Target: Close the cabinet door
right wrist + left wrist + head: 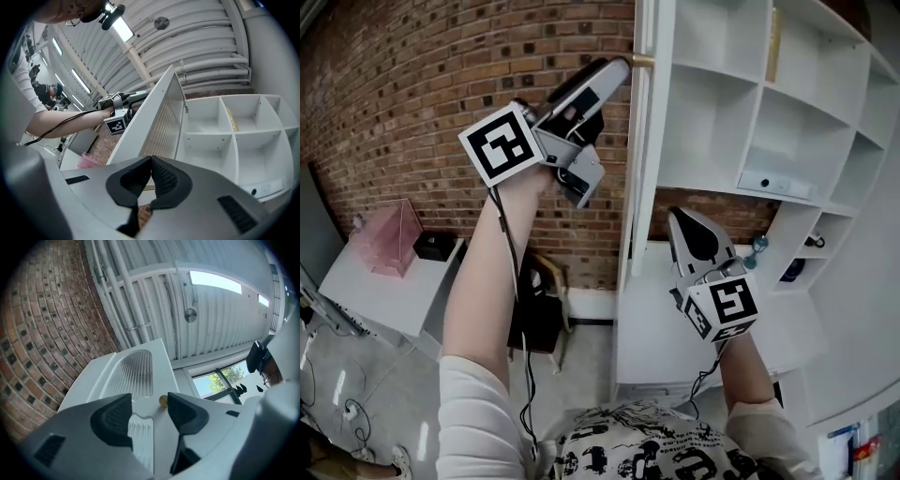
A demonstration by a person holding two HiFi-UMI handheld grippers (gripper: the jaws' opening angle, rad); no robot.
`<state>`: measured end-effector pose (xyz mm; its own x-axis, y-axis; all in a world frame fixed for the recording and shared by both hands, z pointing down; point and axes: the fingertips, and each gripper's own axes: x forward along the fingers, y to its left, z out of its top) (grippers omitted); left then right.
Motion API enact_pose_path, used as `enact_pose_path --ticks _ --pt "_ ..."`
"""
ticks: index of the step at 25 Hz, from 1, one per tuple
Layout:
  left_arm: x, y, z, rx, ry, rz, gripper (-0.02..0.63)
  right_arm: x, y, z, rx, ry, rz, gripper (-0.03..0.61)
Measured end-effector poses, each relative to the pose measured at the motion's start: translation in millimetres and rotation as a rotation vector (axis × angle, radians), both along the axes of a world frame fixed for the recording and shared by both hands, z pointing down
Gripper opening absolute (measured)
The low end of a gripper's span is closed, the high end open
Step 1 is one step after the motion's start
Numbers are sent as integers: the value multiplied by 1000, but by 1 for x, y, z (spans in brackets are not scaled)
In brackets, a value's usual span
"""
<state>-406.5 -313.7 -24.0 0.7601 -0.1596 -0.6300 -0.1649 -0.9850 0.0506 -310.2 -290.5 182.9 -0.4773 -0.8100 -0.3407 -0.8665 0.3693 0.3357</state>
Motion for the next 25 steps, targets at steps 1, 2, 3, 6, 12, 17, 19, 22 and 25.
enact_pose_path --ticks 1,2,3,6,12,17,19,22,25 --pt "1 0 -1 0 -1 7 222 2 1 2 2 -4 8 14" --pt "3 1 -1 5 -8 7 206 4 2 4 2 -9 19 14" --pt "6 1 -2 14 -17 6 198 8 1 5 2 -17 30 15" --pt "8 0 -1 37 -24 28 192 22 -2 9 -10 -51 58 14" --pt "9 17 -5 151 -34 102 232 31 0 16 -24 -72 93 14" --pt "19 24 -7 173 -78 122 194 30 7 17 -29 -62 114 14" --pt "18 28 -8 190 -68 132 175 30 8 19 -30 -51 120 14" --pt "20 25 -10 208 -52 138 160 38 1 21 -34 -42 121 14" --pt "33 22 -12 215 -54 146 116 50 -7 22 -49 -49 107 14"
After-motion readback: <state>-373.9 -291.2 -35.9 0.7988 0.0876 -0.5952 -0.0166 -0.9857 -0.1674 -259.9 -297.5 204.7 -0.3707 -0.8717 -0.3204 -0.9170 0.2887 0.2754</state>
